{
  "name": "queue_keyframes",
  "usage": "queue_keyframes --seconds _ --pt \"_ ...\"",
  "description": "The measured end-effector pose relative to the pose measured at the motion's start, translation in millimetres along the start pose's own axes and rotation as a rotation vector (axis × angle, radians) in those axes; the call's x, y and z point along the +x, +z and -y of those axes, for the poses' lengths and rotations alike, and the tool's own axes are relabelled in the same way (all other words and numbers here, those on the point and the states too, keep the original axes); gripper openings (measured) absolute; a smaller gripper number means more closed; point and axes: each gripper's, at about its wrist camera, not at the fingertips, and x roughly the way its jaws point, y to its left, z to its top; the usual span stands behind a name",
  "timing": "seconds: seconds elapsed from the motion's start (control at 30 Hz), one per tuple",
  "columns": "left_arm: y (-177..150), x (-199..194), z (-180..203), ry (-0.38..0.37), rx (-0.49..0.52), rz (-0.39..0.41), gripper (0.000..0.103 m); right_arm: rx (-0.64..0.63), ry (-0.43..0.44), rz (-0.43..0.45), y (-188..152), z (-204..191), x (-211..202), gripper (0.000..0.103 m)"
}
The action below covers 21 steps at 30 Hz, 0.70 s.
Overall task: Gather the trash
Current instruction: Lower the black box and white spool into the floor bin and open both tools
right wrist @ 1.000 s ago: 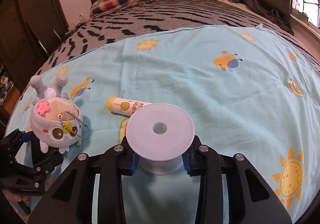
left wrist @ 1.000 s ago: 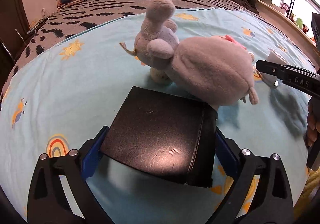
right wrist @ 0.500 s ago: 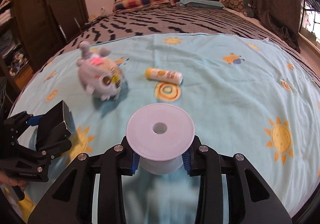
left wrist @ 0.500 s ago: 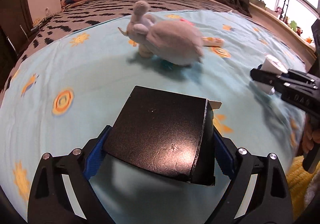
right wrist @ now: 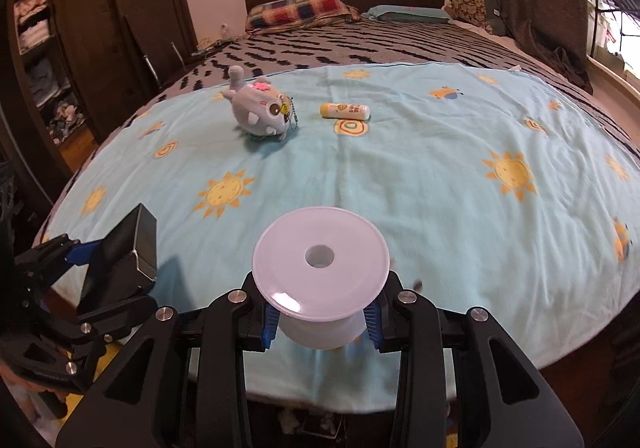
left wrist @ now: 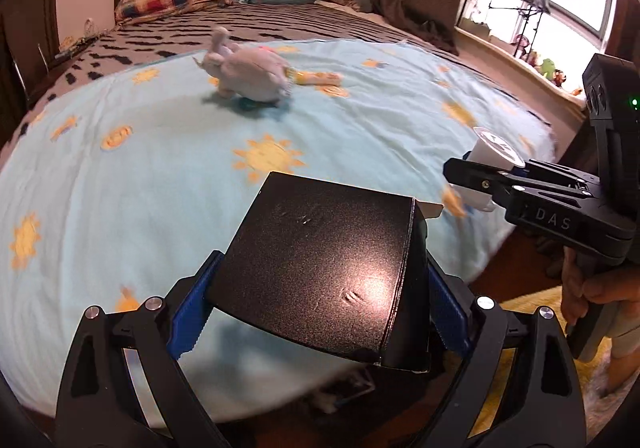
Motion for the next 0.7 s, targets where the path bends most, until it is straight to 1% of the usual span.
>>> queue_keyframes --seconds 0.17,0.27,0.33,0.47,0.57,0.7 --pt "-31 1 22 -0.032 -0.002 -0.022 0.088 -0.015 -0.022 -0.005 -31 2 -23 0.035" --pt "-53 5 29 -0.049 -0.008 -0.051 0.088 -0.024 -0.041 -0.027 -50 3 -27 0.035" --pt "-67 10 30 -0.058 -0.017 -0.074 0.088 -0.019 -0.036 -0.043 -61 4 -28 0.035" --pt "-98 24 31 -0.068 -0.032 -0.139 0.088 -0.006 -0.022 -0.095 -90 4 -21 0.035" --pt "-116 31 30 -0.072 -0.036 -0.177 0.088 -0.007 -0.015 -0.137 -112 1 -12 0.035" --pt "-138 47 28 -0.072 -0.045 -0.239 0.088 -0.013 -0.015 -0.184 -134 -4 1 0.035"
